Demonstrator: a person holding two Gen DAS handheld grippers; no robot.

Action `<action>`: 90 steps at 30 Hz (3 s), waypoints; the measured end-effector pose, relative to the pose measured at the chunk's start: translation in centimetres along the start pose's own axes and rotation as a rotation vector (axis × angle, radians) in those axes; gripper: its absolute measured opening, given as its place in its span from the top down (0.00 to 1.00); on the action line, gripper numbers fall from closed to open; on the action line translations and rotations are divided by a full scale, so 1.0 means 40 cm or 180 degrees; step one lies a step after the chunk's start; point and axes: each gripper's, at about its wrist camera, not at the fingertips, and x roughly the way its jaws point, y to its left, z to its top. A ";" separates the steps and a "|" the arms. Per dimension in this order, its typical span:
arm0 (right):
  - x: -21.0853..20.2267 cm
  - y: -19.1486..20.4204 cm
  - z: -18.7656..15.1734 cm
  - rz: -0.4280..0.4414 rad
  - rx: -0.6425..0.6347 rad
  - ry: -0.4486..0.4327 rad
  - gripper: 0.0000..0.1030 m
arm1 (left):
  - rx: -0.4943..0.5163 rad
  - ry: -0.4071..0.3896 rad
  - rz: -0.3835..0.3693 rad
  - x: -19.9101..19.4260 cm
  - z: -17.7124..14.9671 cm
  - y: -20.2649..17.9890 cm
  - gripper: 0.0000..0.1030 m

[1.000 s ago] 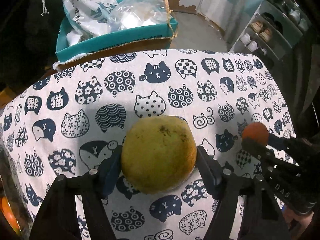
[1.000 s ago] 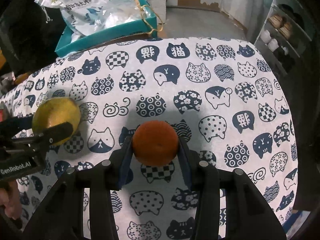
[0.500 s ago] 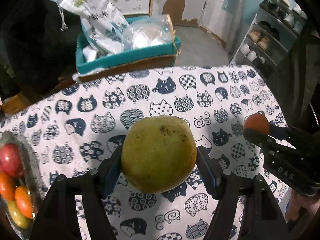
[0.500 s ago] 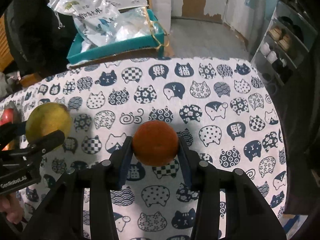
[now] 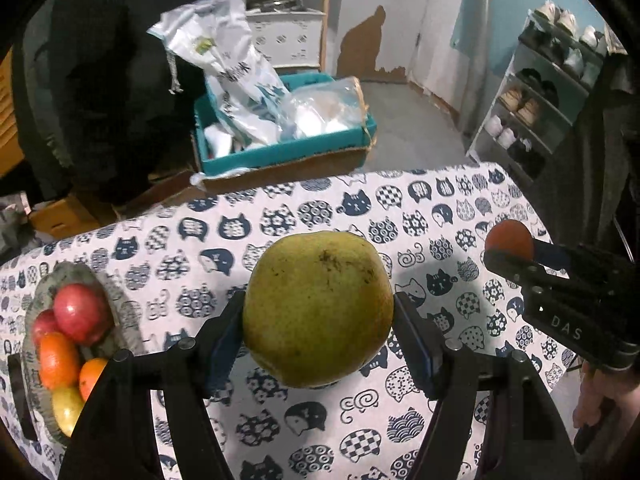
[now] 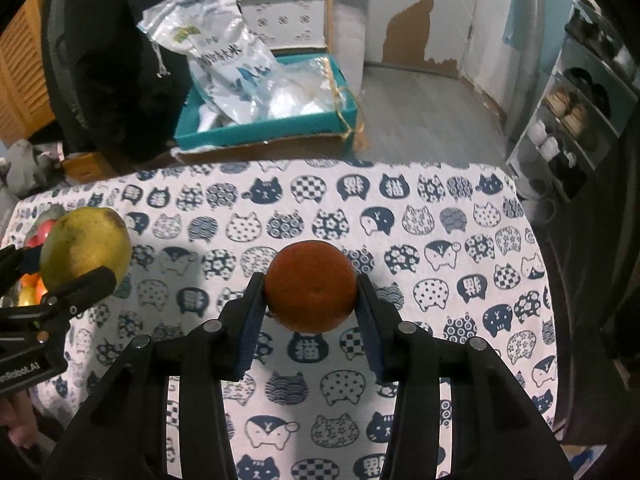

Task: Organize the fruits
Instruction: 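Carry the pear and the small orange toward the glass bowl, then lower the pear and orange into the bowl and open both grippers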

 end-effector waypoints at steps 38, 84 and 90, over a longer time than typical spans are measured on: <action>-0.130 0.439 0.107 0.0613 -0.0765 -0.0420 0.58 | -0.0631 -0.0565 0.0466 -0.328 -0.091 0.350 0.29; 0.201 0.831 0.028 0.1062 -0.1140 0.0511 0.58 | -0.1543 0.0280 0.0848 -0.130 -0.326 0.757 0.29; 0.210 0.836 0.031 0.1098 -0.1114 0.0546 0.58 | -0.1581 0.0295 0.0825 -0.124 -0.331 0.763 0.29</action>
